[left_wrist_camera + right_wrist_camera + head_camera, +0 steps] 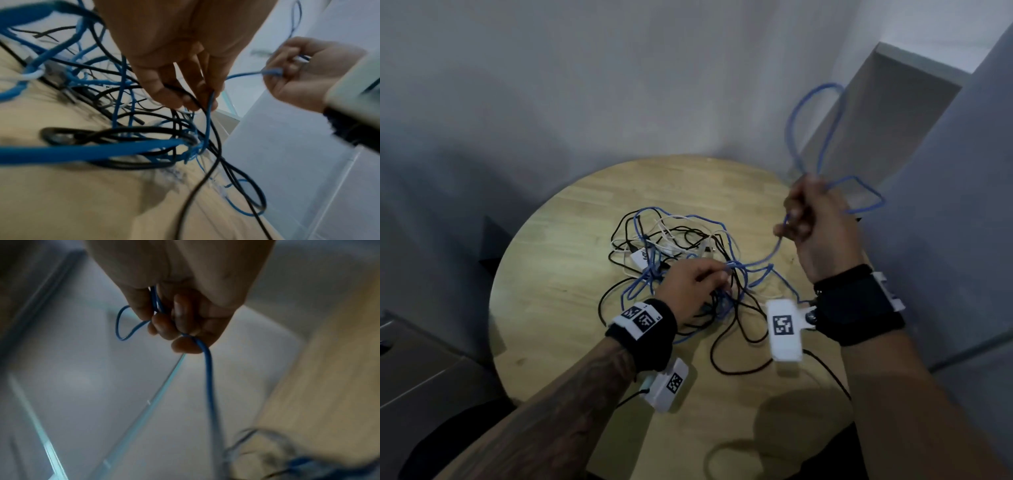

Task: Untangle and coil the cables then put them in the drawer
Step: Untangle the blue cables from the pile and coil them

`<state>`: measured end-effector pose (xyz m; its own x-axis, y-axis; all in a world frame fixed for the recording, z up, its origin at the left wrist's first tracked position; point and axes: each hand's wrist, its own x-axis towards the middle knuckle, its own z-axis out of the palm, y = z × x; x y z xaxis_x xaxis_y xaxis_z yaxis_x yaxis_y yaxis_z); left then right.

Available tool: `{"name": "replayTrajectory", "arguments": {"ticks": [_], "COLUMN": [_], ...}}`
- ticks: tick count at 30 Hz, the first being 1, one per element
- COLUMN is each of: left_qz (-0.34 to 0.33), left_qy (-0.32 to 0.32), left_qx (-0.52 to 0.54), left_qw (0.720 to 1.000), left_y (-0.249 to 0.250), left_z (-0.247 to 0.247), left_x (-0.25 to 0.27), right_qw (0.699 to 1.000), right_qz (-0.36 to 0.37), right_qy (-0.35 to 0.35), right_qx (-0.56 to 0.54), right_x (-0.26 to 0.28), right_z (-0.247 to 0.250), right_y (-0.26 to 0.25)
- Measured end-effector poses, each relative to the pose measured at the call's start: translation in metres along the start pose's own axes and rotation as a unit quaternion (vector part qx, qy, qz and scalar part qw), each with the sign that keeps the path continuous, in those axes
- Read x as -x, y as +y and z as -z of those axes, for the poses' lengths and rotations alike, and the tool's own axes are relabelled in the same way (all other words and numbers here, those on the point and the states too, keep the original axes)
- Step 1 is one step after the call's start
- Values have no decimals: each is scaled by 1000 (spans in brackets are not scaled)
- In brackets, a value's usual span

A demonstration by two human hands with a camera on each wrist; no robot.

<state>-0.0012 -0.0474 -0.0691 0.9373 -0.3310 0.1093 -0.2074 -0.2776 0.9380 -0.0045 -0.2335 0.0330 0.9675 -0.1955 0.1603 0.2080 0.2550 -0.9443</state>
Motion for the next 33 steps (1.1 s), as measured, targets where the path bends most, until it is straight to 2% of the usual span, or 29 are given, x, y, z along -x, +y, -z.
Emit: {"name": "replayTrajectory", "arguments": {"ticks": [1, 2, 4, 6, 9, 11, 14, 15, 18, 21, 24, 27, 30, 32, 33], "left_qz": [-18, -32, -40, -50, -58, -61, -50, -38, -25, -21, -27, -25, -44, -54, -59], "left_qy": [17, 32, 64, 101, 117, 110, 61, 40, 4, -6, -10, 18, 49, 55, 54], "left_qx": [0, 4, 6, -9, -5, -6, 0, 3, -6, -30, -72, -53, -31, -16, -12], "left_qw": [1000, 999, 997, 994, 992, 992, 997, 998, 1000, 999, 997, 998, 997, 997, 997], "left_y": [5, 10, 18, 21, 20, 21, 20, 18, 10, 5, 4, 5, 11, 17, 20], "left_z": [1, 3, 4, 7, 9, 7, 1, -1, -2, 2, 2, 3, 6, 8, 8], "left_x": [0, -1, -3, -5, -5, -3, -3, -2, 1, -2, -6, -5, -3, -2, -2], "right_qw": [990, 964, 905, 869, 846, 842, 839, 853, 932, 964, 979, 985, 949, 914, 907], "right_qz": [42, 68, 46, -3, 3, 15, 48, 63, 67, 64, 75, 65, 49, 12, -10], "right_qy": [-3, -29, -119, -195, -211, -193, -152, -116, 16, 59, 48, -16, -90, -114, -121], "right_qx": [132, 254, 405, 456, 489, 504, 520, 505, 356, 250, 183, 158, 297, 390, 402], "right_x": [0, 1, 5, 10, 11, 10, 11, 10, 0, -1, 7, 7, 6, 9, 10], "right_z": [2, 4, 2, -3, -11, -14, -15, -15, -12, -10, -18, -20, -14, -13, -13], "right_y": [7, 16, 34, 45, 41, 36, 36, 36, 25, 16, 16, 18, 31, 40, 45]}}
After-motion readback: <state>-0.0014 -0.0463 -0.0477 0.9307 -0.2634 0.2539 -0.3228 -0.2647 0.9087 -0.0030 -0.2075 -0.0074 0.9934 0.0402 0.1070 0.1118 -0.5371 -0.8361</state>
